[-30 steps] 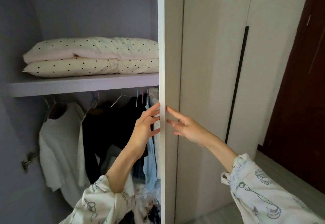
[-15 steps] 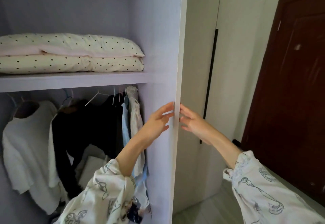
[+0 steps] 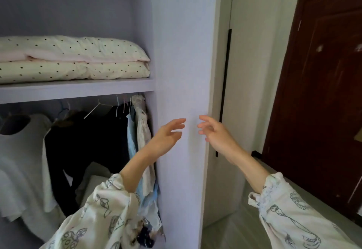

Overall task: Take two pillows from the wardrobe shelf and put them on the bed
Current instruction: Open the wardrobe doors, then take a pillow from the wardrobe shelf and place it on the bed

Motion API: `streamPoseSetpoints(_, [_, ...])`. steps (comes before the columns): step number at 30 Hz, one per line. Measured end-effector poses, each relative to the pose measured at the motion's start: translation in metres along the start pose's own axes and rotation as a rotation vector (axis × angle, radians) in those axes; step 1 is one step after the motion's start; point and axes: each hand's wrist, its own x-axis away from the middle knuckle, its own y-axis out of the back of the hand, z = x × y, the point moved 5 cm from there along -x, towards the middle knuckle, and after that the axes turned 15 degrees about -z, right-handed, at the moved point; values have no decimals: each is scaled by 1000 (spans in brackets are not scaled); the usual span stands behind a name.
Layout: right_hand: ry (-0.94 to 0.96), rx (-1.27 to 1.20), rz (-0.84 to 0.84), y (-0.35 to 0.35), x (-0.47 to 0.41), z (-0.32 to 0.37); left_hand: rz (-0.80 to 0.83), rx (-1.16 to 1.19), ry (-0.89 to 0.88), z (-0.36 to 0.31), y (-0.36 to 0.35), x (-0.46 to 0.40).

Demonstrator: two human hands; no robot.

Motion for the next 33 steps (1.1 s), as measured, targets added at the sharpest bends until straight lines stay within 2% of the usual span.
streamPoseSetpoints(7, [32, -18, 155, -90, -7, 18, -113, -128, -34, 28, 86, -10])
streamPoseSetpoints(17, [180, -64, 303, -266, -54, 83, -301, -260, -17, 97, 260, -55])
streamPoseSetpoints(26, [342, -97, 222, -384, -141, 153, -397, -391, -176, 115, 400, -149])
streamPoseSetpoints(33, [529, -54, 108, -416, -213, 187, -454, -551, -338, 112, 437, -227])
